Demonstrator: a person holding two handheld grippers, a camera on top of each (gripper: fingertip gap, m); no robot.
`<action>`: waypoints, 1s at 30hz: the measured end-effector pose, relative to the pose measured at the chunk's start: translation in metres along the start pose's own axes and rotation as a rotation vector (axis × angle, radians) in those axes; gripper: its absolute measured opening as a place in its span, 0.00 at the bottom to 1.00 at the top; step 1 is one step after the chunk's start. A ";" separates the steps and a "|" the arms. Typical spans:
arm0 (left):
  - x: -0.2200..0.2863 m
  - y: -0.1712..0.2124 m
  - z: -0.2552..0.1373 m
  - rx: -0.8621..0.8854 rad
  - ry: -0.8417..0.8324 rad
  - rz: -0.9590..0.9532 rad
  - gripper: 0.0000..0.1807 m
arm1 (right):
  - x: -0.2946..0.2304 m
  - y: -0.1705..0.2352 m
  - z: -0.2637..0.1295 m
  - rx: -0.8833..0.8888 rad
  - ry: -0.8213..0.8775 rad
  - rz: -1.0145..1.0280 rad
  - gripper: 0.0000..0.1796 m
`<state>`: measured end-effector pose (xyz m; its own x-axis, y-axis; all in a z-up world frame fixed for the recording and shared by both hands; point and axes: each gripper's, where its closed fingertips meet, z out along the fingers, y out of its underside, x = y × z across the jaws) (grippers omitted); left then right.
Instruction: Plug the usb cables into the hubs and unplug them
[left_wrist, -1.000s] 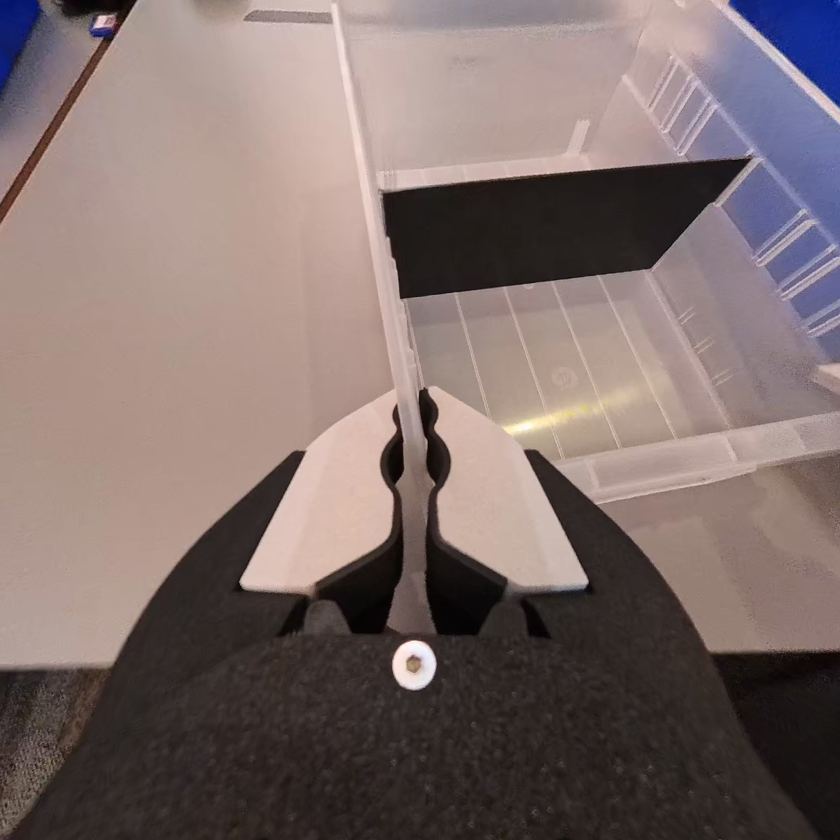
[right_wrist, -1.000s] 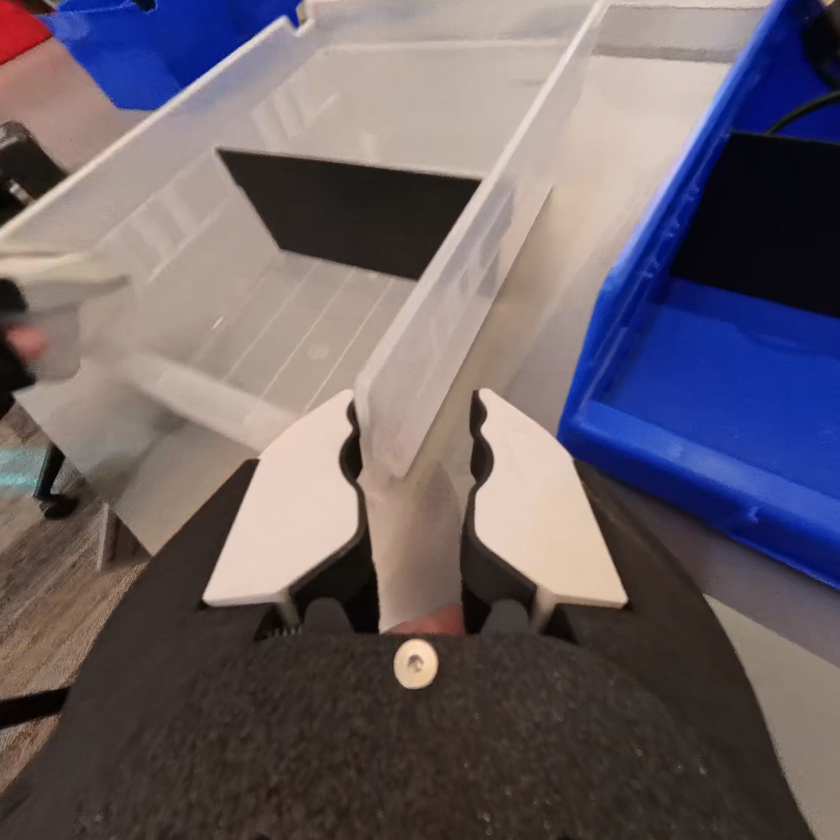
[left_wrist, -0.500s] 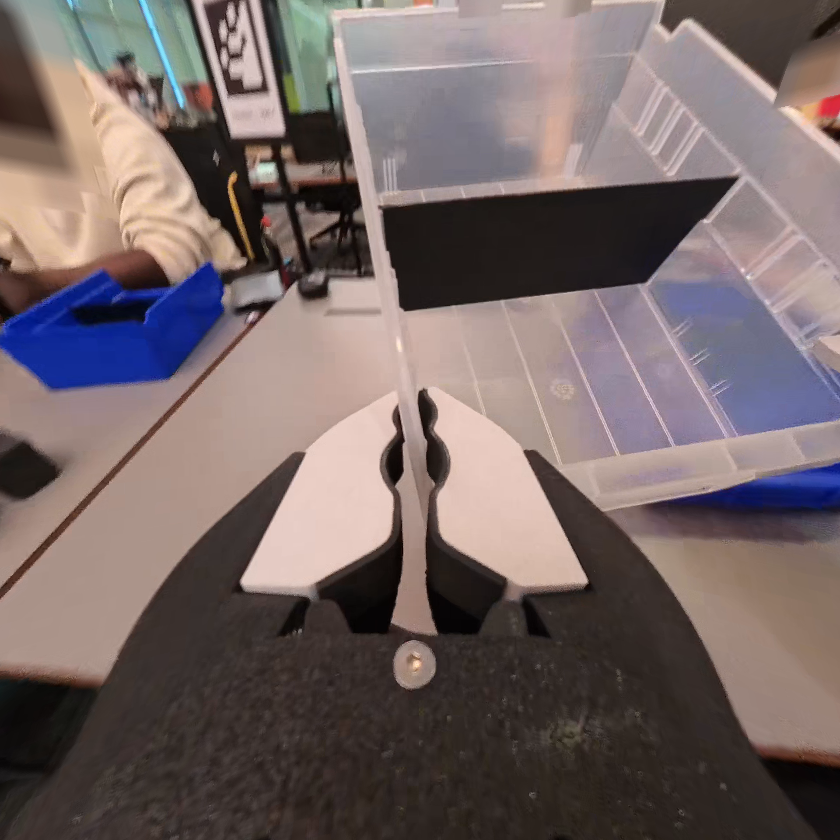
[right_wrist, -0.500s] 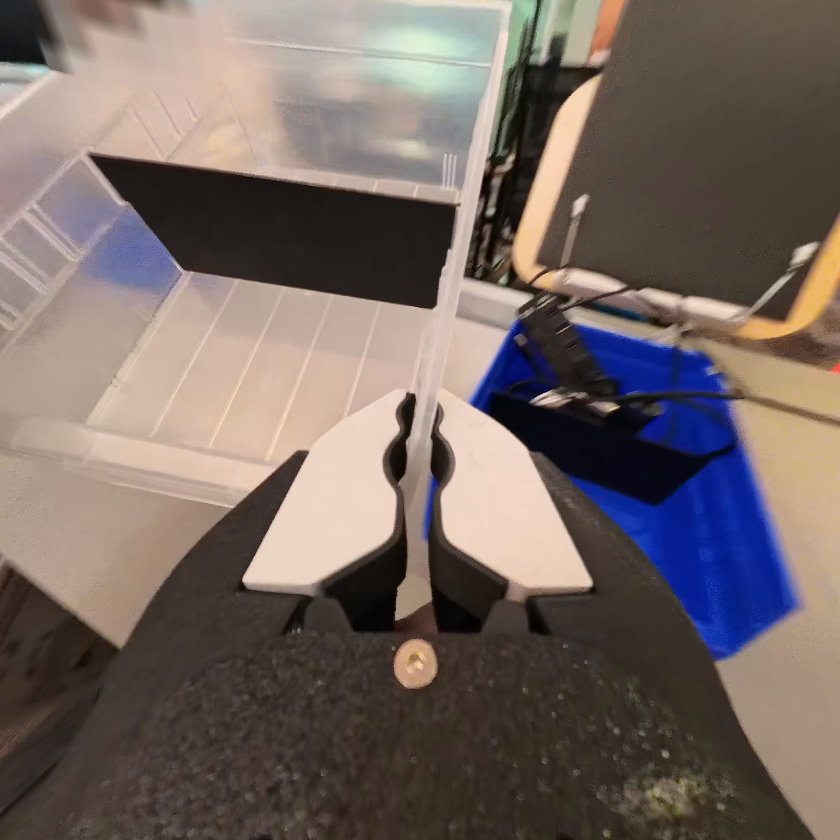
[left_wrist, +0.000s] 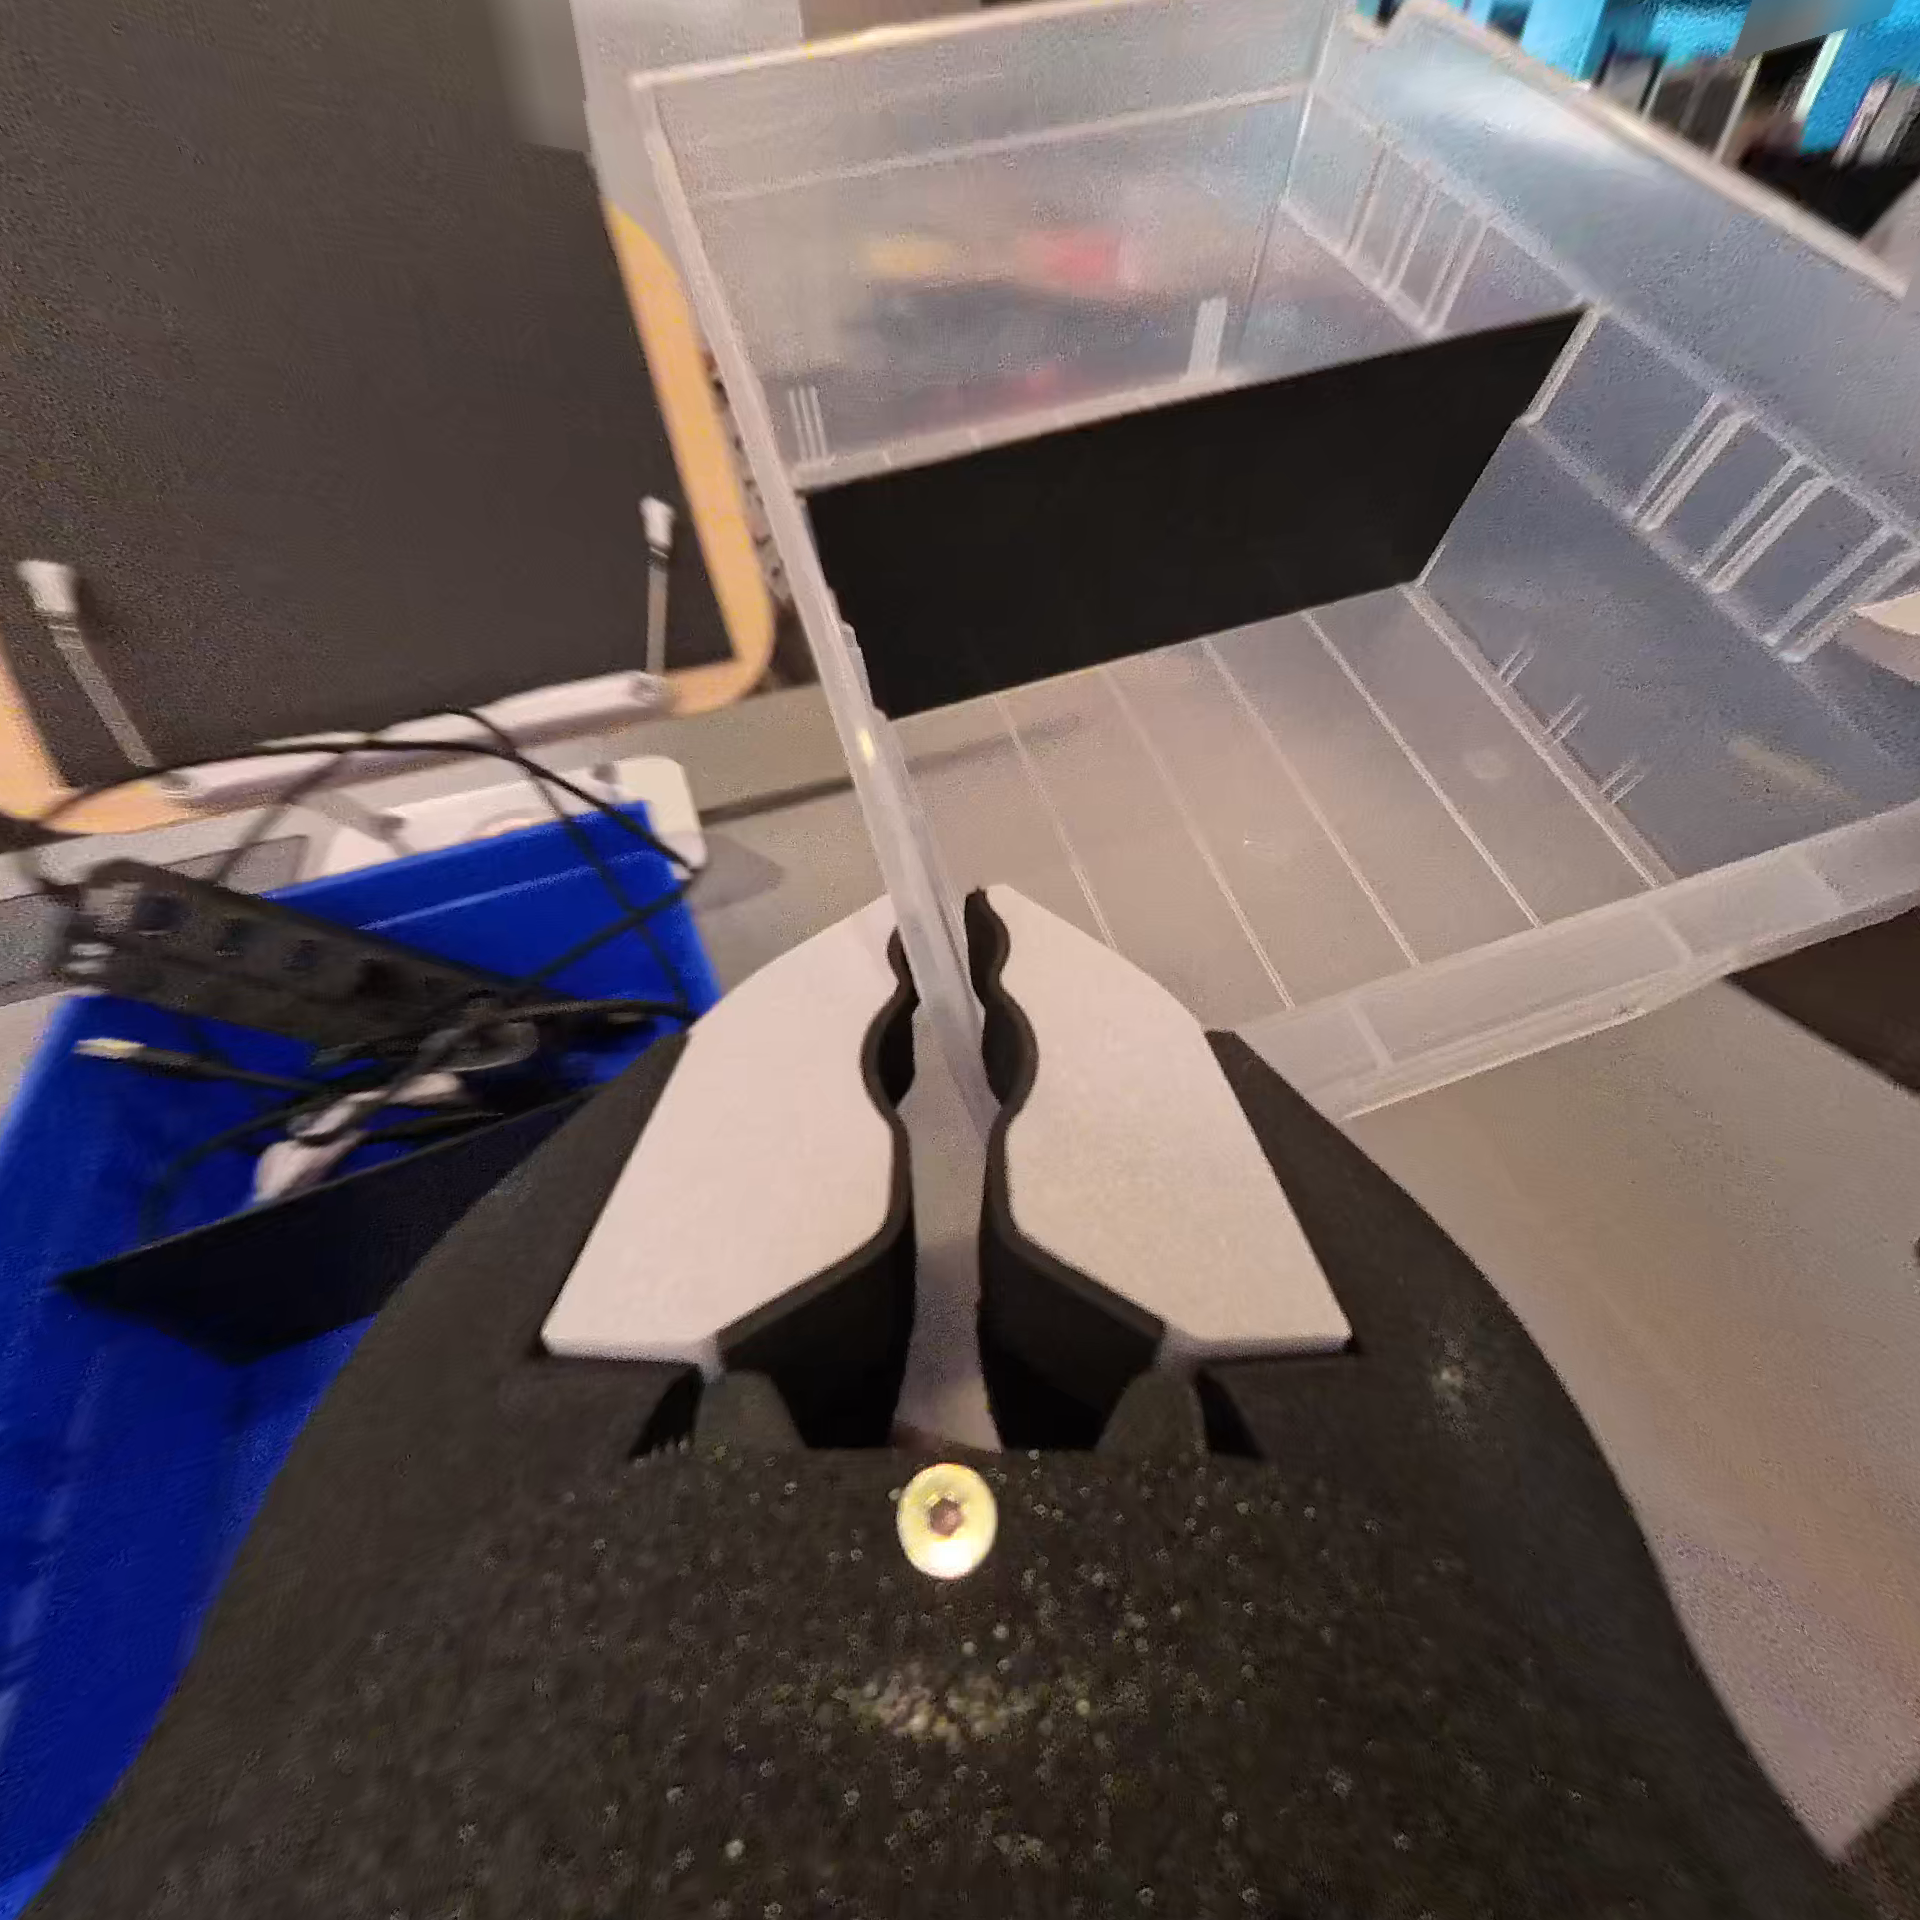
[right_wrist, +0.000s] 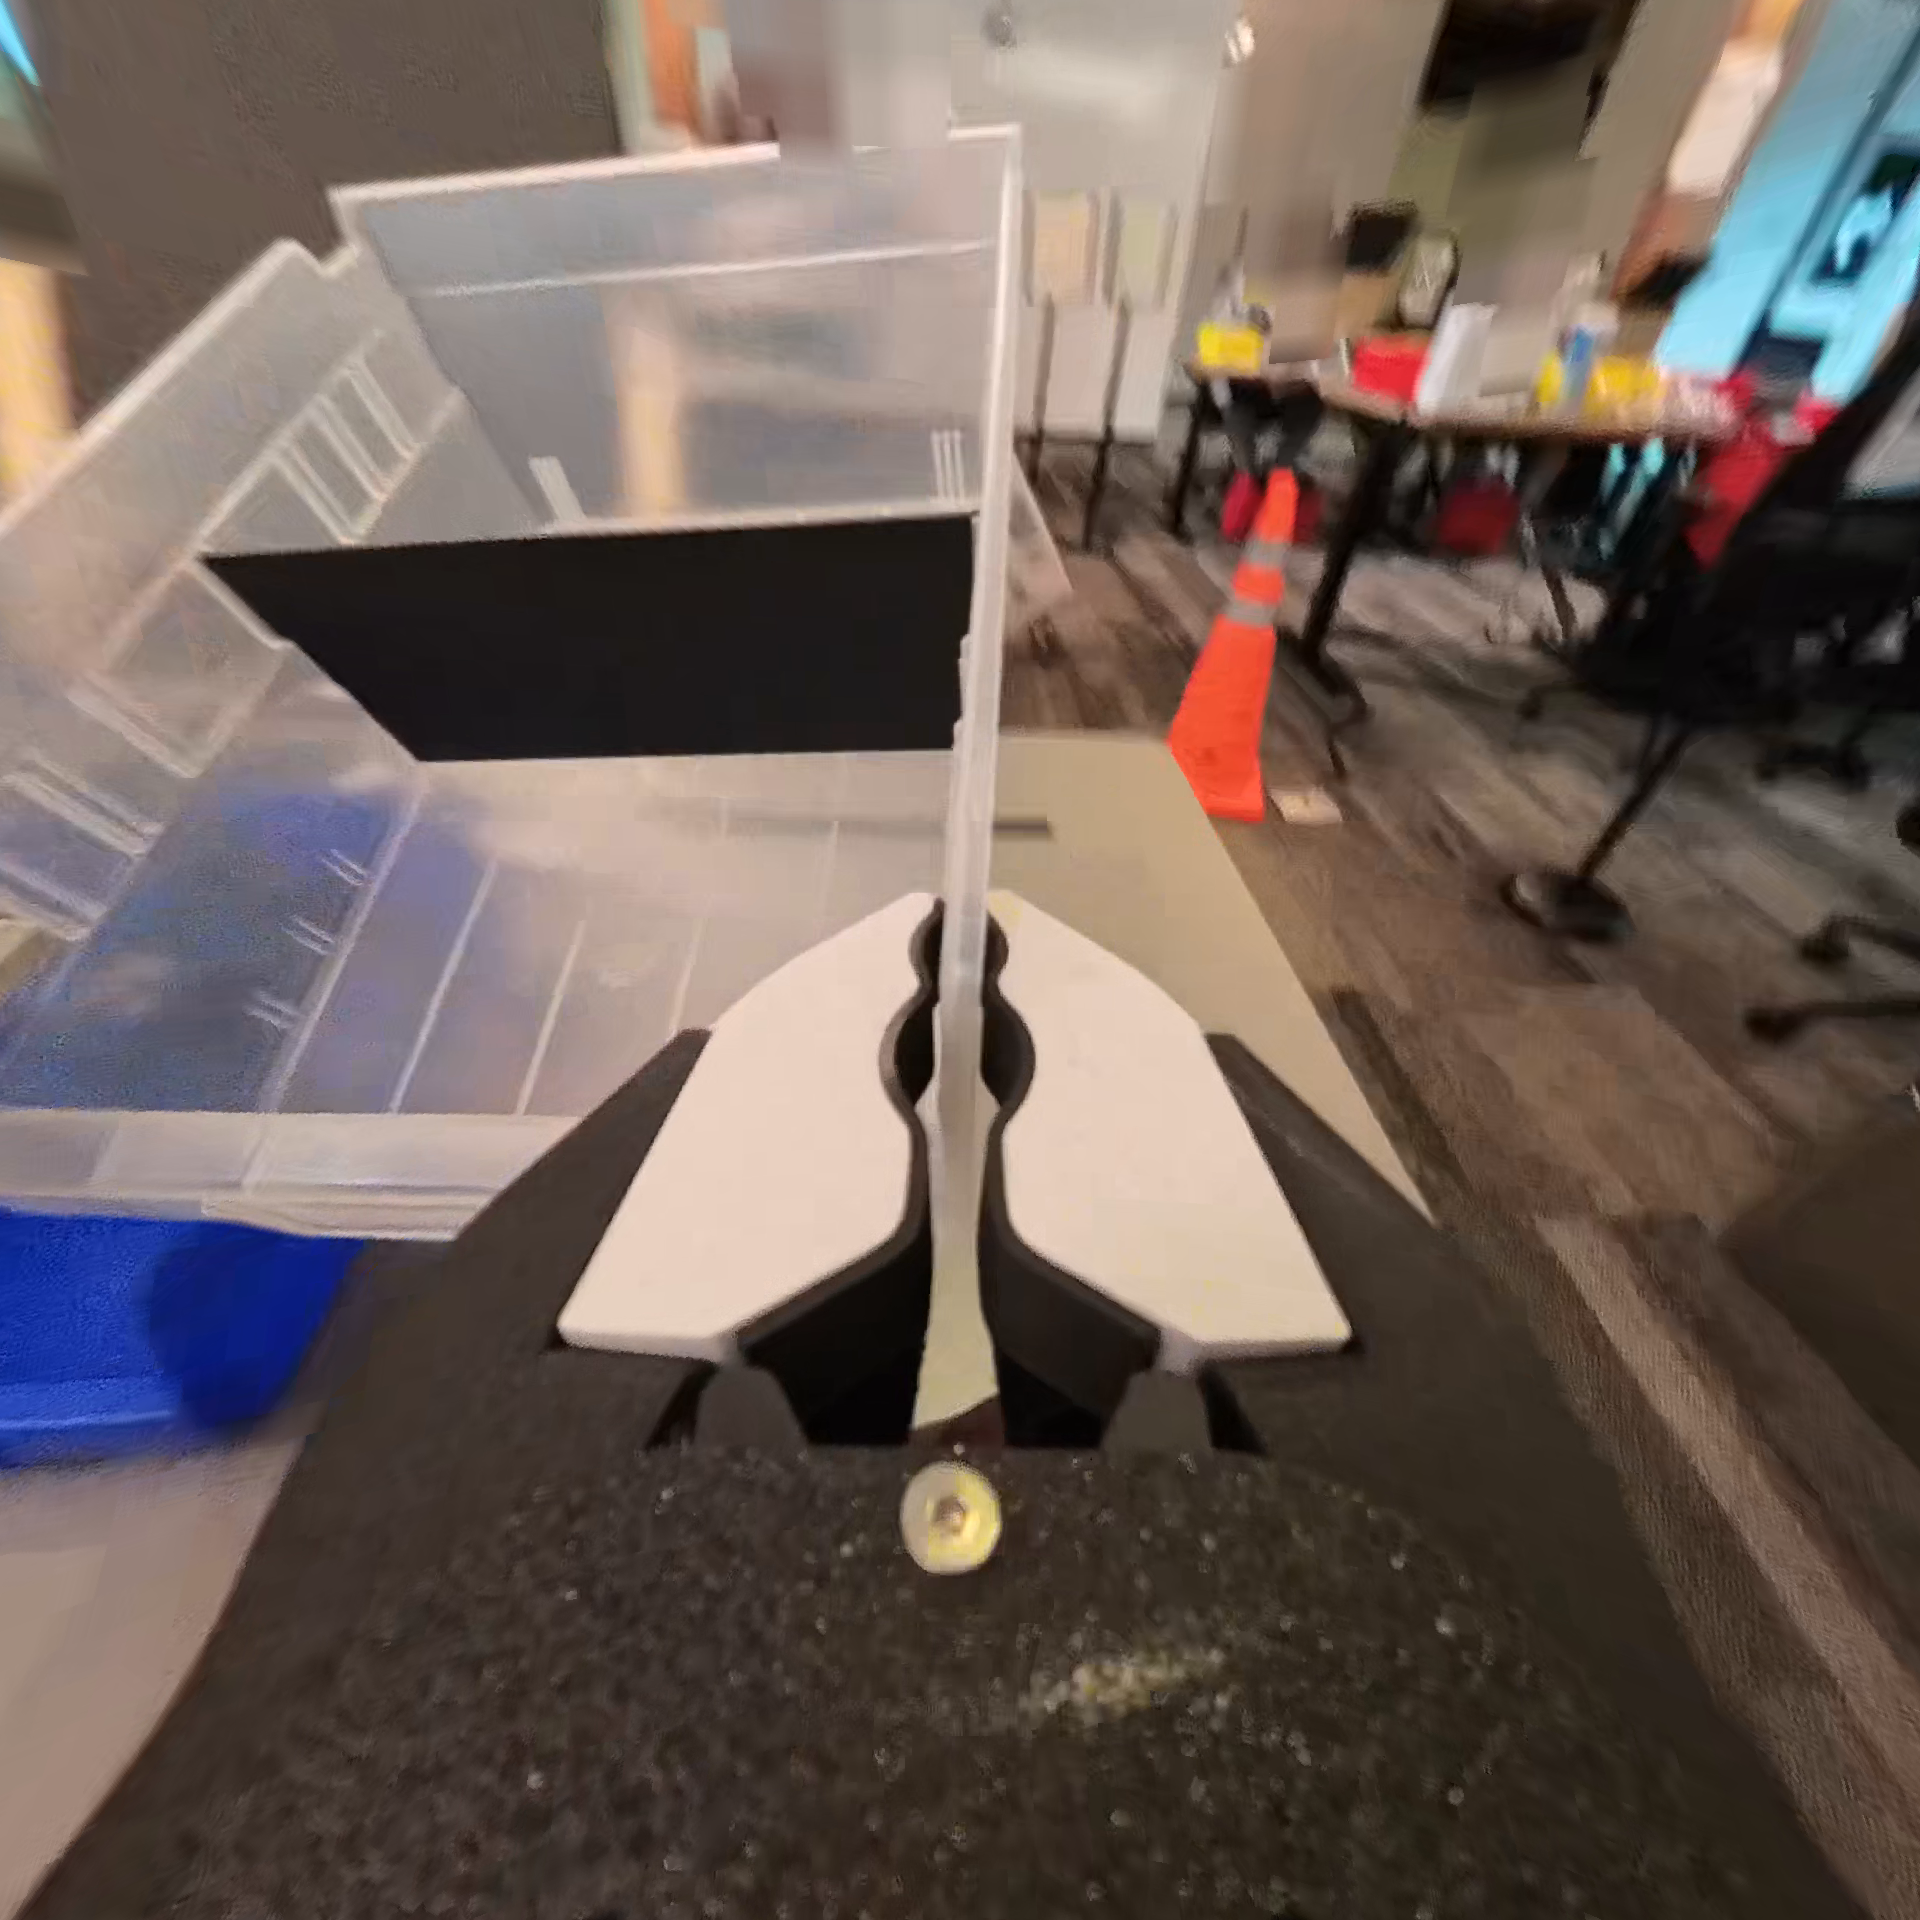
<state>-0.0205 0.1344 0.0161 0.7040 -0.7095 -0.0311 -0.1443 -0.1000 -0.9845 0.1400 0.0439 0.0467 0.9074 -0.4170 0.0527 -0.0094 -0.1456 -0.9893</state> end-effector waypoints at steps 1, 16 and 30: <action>0.017 0.013 0.017 -0.035 -0.007 0.024 0.04 | 0.023 0.022 0.012 -0.060 0.033 0.025 0.01; 0.048 0.135 0.083 -0.304 -0.028 -0.079 0.06 | 0.060 0.166 0.088 -0.372 -0.074 0.044 0.01; 0.043 0.077 -0.008 -0.128 0.267 -0.074 0.19 | 0.064 0.150 0.084 -0.308 0.022 0.055 0.14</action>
<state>-0.0069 0.0908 -0.0593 0.5108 -0.8535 0.1030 -0.1976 -0.2331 -0.9522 0.2322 0.0710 -0.1095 0.8929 -0.4503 0.0063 -0.1881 -0.3857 -0.9033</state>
